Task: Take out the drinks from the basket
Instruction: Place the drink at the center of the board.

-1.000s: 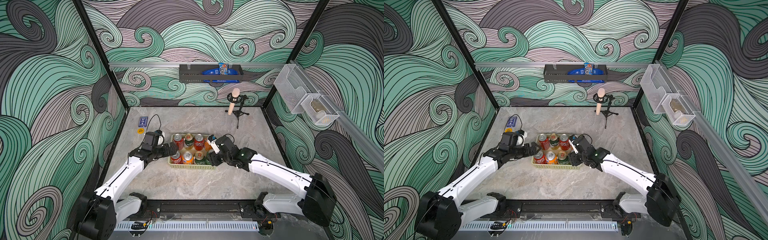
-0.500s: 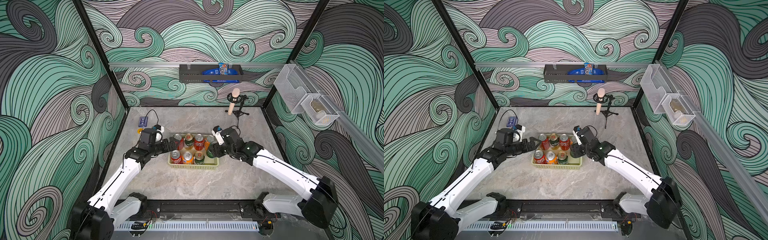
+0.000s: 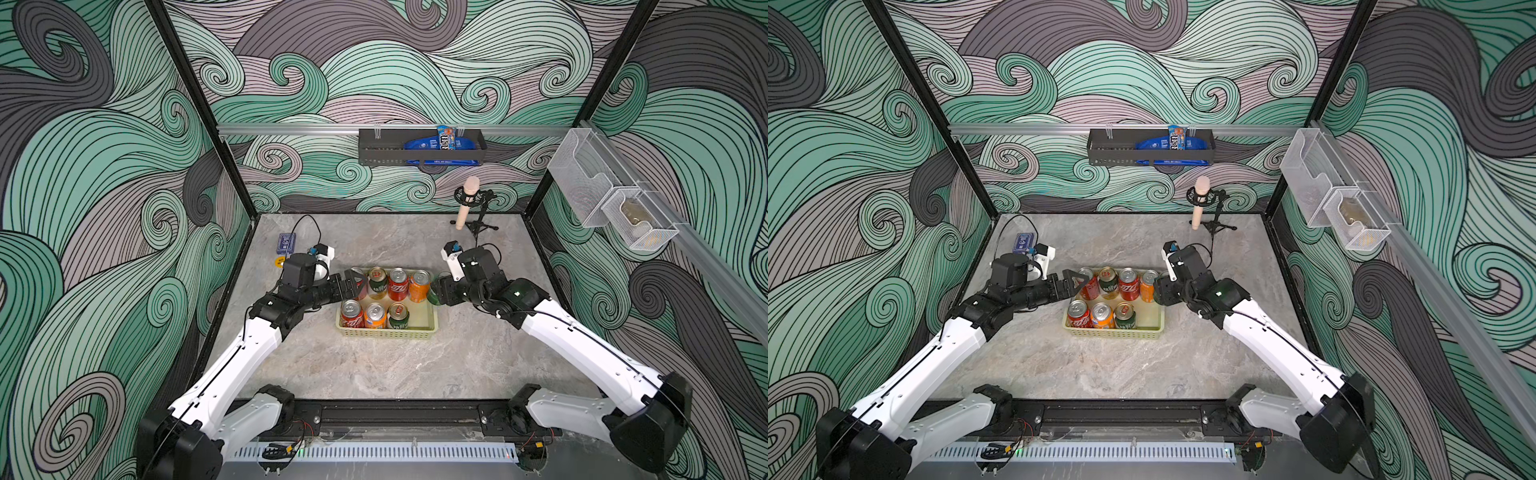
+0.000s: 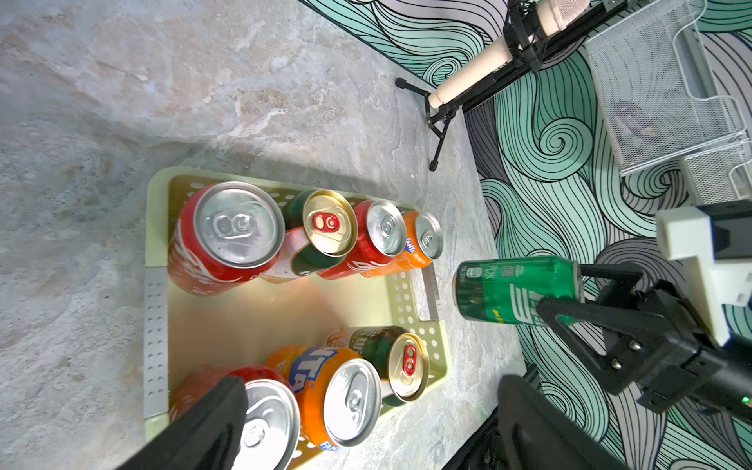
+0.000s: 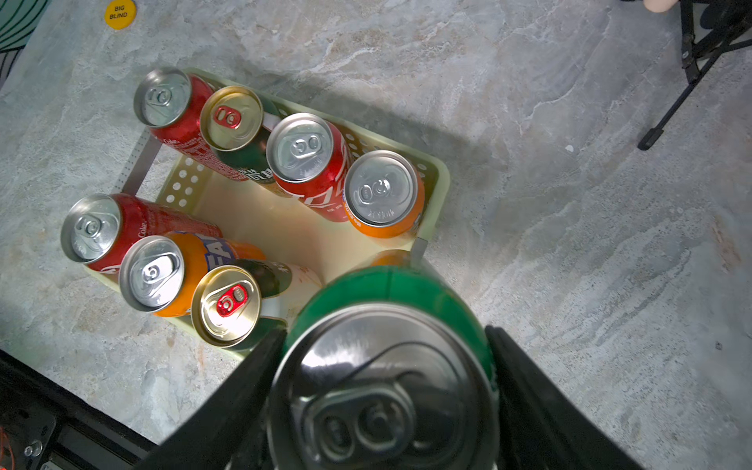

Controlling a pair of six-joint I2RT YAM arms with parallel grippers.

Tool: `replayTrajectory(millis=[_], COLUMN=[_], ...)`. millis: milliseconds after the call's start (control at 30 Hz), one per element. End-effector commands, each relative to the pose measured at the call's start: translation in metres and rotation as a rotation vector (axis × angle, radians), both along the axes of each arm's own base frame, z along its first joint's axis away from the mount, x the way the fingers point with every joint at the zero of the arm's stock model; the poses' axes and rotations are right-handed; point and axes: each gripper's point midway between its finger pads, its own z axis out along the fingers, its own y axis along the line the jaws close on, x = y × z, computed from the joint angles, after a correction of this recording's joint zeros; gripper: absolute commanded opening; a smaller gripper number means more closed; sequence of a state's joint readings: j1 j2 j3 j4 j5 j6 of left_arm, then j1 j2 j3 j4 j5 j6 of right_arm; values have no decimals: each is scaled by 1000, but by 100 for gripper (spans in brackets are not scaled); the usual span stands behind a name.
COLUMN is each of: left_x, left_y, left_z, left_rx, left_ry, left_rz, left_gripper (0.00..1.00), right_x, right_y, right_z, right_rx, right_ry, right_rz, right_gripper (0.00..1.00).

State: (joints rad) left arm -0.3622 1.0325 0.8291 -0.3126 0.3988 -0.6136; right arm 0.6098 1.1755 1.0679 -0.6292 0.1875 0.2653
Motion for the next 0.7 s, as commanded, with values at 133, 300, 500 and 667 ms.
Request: replayTrajectory(millis=[133, 300, 500, 667], left_x=[4, 2, -1, -2], left_y=[-17, -21, -18, -18], left_z=[22, 16, 8, 5], left_rx=[-33, -32, -24, -18], left_ry=[-45, -33, -22, -18], left_rz=[-34, -38, -29, -29], left_gripper=[99, 99, 99, 99], right_x=[3, -1, -5, -9], right_y=[-16, -21, -32, -38], right_z=[27, 12, -7, -21], right_rx=[47, 30, 1, -9], right_ry=[-98, -63, -34, -6], right_rz=[-58, -69, -102, -119], right_gripper=[52, 52, 53, 53])
